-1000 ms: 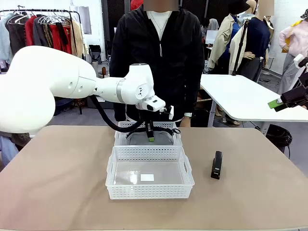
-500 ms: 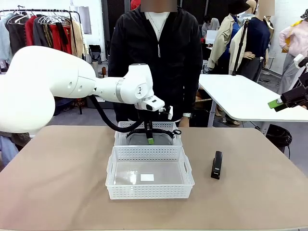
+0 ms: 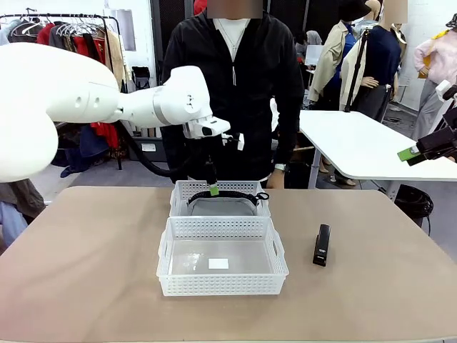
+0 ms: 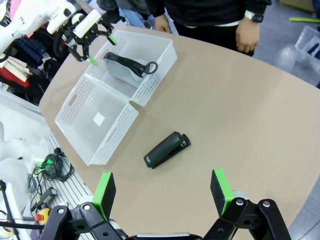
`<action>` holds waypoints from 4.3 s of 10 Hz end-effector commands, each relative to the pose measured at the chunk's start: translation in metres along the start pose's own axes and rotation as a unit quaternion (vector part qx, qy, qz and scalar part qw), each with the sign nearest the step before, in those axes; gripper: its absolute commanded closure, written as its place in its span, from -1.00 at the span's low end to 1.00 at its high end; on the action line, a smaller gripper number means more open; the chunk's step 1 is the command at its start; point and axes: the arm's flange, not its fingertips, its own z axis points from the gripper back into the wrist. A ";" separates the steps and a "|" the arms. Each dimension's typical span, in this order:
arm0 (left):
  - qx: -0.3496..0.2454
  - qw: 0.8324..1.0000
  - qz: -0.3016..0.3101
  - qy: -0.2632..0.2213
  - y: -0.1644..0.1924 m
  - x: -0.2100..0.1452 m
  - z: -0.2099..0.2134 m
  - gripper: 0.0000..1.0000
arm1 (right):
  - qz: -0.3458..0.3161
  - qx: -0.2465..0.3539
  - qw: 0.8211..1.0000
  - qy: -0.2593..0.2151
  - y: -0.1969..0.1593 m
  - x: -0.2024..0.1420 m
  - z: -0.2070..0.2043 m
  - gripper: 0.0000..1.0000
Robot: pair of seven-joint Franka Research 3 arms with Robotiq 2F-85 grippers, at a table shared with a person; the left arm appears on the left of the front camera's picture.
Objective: Distribute items into two baskets.
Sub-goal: Place the picked Pencil pouch into the Organizing basket as instructed by the person, then pick up the Stapler that the person points to.
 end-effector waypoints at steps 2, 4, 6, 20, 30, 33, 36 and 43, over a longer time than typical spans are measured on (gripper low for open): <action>-0.005 1.000 0.010 -0.007 -0.013 -0.011 0.004 -1.00 | 0.000 0.001 1.000 -0.002 0.001 0.001 0.001 -1.00; 0.000 1.000 0.005 -0.002 -0.002 -0.005 0.007 -1.00 | 0.000 0.001 1.000 -0.002 0.001 0.001 0.001 -1.00; 0.000 1.000 0.005 -0.002 -0.002 -0.005 0.007 -1.00 | 0.000 0.001 1.000 -0.002 0.001 0.001 0.001 -1.00; 0.003 0.978 0.134 -0.163 -0.009 -0.160 0.105 -1.00 | 0.000 0.001 1.000 -0.002 0.001 0.001 0.001 -1.00; 0.049 0.909 0.262 -0.321 -0.120 -0.383 0.171 -1.00 | 0.000 0.001 1.000 -0.002 0.001 0.001 0.001 -1.00; 0.041 0.904 0.250 -0.344 -0.149 -0.415 0.177 -1.00 | 0.000 0.001 1.000 -0.002 0.001 0.001 0.001 -1.00; 0.033 0.912 0.230 -0.338 -0.170 -0.406 0.164 -1.00 | 0.000 0.001 1.000 -0.002 0.001 0.001 0.001 -1.00; 0.043 0.911 0.236 -0.334 -0.181 -0.403 0.167 -1.00 | 0.000 0.001 1.000 -0.002 0.001 0.001 0.001 -1.00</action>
